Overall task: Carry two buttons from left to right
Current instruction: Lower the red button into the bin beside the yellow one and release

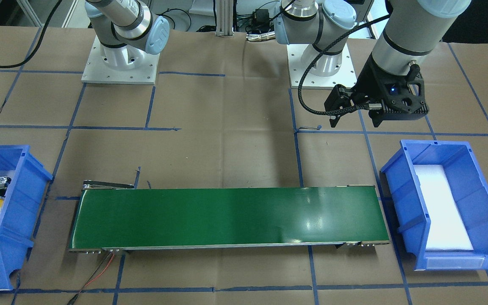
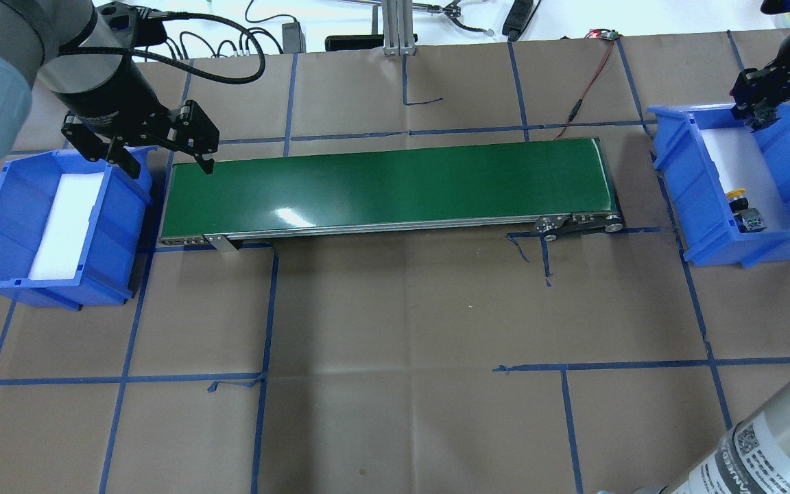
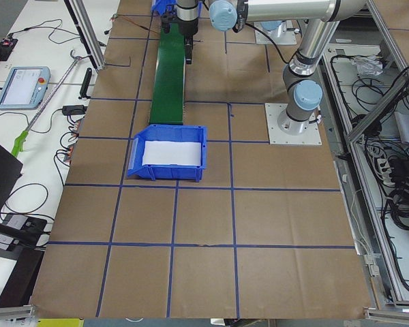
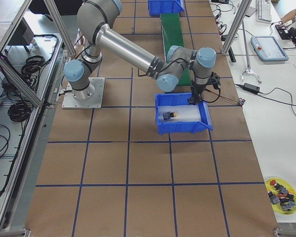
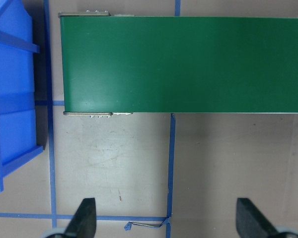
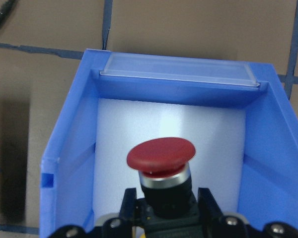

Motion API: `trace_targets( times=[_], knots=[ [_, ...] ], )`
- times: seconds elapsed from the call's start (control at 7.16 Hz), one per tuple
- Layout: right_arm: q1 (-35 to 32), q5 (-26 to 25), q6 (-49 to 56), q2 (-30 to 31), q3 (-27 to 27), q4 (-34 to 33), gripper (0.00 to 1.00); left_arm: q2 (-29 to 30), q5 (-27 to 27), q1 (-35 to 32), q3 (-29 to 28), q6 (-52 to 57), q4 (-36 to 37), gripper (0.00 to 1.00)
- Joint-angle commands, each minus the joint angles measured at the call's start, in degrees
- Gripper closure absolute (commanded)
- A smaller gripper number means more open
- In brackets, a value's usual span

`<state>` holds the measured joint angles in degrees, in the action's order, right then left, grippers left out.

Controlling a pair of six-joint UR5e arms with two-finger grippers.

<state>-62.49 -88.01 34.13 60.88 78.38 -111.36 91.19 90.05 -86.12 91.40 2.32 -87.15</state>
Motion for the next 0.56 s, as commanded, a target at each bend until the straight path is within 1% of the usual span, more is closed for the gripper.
trace_targets(
  times=[0.0, 0.14, 0.28, 0.42],
  knots=[
    [0.44, -0.23, -0.72, -2.43, 0.89, -2.01, 0.96, -0.05, 0.03, 0.07, 0.00, 0.05, 0.05, 0.01],
    [0.44, -0.23, -1.86, -3.30, 1.15, -2.02, 0.96, -0.05, 0.03, -0.02, 0.00, 0.05, -0.03, 0.01],
    [0.44, -0.14, -2.57, -3.66, 2.55, -2.45, 0.96, -0.05, 0.03, 0.07, 0.00, -0.04, -0.04, 0.01],
    [0.44, -0.32, -2.57, -4.10, 4.13, -5.67, 0.96, -0.14, -0.05, -0.02, 0.00, -0.04, -0.04, 0.01]
  ],
)
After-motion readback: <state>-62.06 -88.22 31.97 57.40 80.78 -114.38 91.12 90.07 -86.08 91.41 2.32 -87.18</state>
